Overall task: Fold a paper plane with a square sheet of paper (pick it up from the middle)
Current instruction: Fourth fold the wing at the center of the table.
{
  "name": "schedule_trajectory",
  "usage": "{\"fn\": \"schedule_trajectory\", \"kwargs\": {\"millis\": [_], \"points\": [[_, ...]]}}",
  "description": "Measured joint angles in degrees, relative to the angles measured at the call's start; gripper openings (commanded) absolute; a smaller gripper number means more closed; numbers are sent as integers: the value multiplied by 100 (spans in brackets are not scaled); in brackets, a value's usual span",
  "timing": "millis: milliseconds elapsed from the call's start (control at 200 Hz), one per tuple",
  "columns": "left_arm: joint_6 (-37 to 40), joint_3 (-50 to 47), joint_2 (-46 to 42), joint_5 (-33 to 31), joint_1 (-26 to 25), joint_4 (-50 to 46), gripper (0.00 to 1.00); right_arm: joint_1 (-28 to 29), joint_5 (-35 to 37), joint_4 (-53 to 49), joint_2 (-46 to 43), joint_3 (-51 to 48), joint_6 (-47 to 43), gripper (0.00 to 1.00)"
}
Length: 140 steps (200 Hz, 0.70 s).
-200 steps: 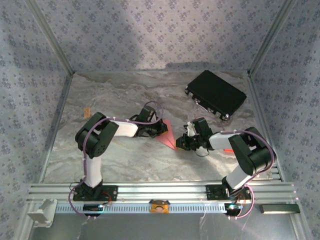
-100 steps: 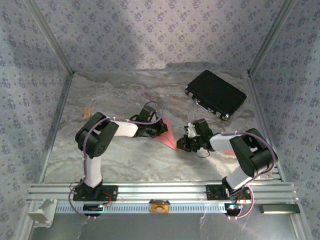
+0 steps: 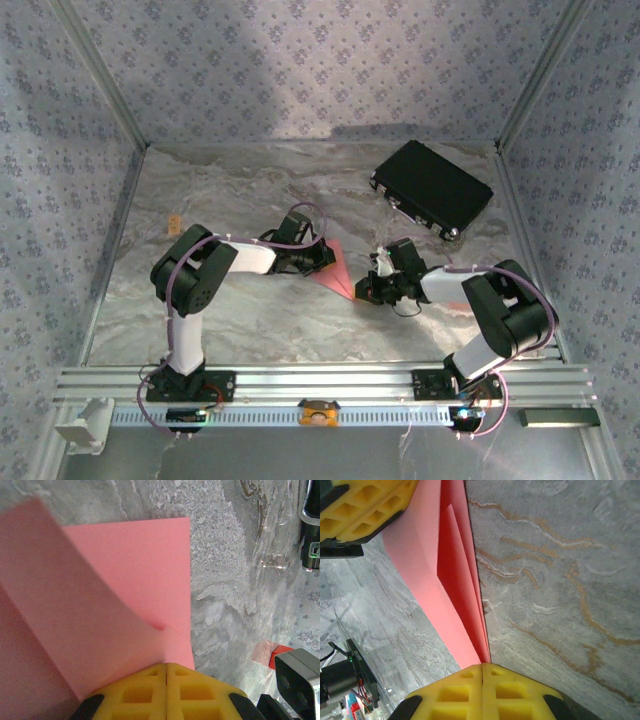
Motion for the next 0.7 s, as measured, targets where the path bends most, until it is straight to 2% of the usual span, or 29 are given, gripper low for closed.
{"fn": "schedule_trajectory", "kwargs": {"millis": [75,225,330,410,490,570,700], "points": [[2,0,0,0,0,0,6,0,7,-11,-63,-26,2,12],[0,0,0,2,0,0,6,0,26,-11,-118,-111,9,5],[0,0,0,4,0,0,6,0,26,24,-125,-129,20,6],[0,0,0,13,0,0,6,0,33,39,-136,-144,22,12],[0,-2,0,17,0,0,6,0,50,33,-184,-162,24,12],[0,-2,0,20,0,0,6,2,74,22,-238,-210,31,8],[0,-2,2,22,-4,0,6,0,109,17,-289,-256,42,8]]}}
